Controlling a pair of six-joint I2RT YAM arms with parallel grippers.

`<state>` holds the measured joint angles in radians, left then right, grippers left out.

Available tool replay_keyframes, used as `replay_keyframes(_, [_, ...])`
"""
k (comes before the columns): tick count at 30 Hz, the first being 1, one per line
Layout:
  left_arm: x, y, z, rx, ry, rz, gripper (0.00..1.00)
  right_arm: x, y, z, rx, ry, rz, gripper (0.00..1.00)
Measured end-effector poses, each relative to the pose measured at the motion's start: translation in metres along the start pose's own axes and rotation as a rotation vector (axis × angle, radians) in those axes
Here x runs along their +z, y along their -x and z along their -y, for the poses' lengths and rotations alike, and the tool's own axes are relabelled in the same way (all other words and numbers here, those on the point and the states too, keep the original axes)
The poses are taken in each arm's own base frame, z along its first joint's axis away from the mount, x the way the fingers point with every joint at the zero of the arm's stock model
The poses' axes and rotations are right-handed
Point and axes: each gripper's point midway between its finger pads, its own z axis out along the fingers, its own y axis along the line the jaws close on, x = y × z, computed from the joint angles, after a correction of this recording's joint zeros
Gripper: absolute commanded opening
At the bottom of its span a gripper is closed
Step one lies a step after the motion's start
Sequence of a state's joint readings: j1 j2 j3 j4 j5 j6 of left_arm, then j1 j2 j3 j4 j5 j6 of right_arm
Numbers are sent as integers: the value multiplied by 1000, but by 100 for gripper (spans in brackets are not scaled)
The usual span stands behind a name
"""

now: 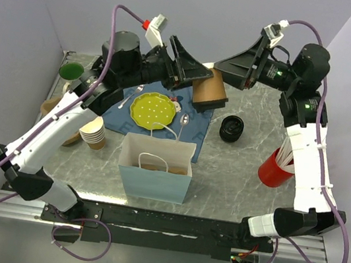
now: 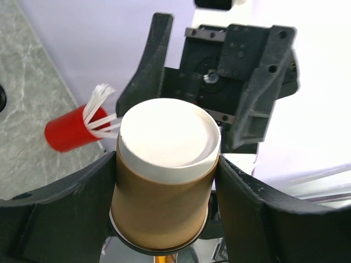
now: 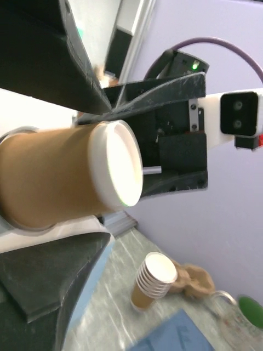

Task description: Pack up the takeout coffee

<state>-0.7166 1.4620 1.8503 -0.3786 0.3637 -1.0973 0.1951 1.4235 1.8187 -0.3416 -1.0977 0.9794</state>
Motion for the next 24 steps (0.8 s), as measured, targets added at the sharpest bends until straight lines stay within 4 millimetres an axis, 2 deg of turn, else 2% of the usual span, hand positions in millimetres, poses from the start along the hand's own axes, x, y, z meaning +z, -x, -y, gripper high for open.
replay_keyframes(6, [-14,10,23,4,-65,43,61,-6,12,-7,-25,16,48,100])
replay_keyframes(10, [-16,14,25,2,-65,61,59,-7,15,-8,-49,14,67,98])
replay_keyframes(13, [-18,25,22,-18,-45,113,59,-15,22,3,-121,-66,137,95])
replay_keyframes(16, [-25,44,24,-35,-40,206,58,-27,27,14,-281,-180,247,95])
replay_keyframes(20, [-43,69,42,-57,-84,339,58,-44,-8,14,-467,-232,302,97])
replay_keyframes(24, [-63,84,65,-99,-165,434,58,-50,-34,-9,-635,-163,360,100])
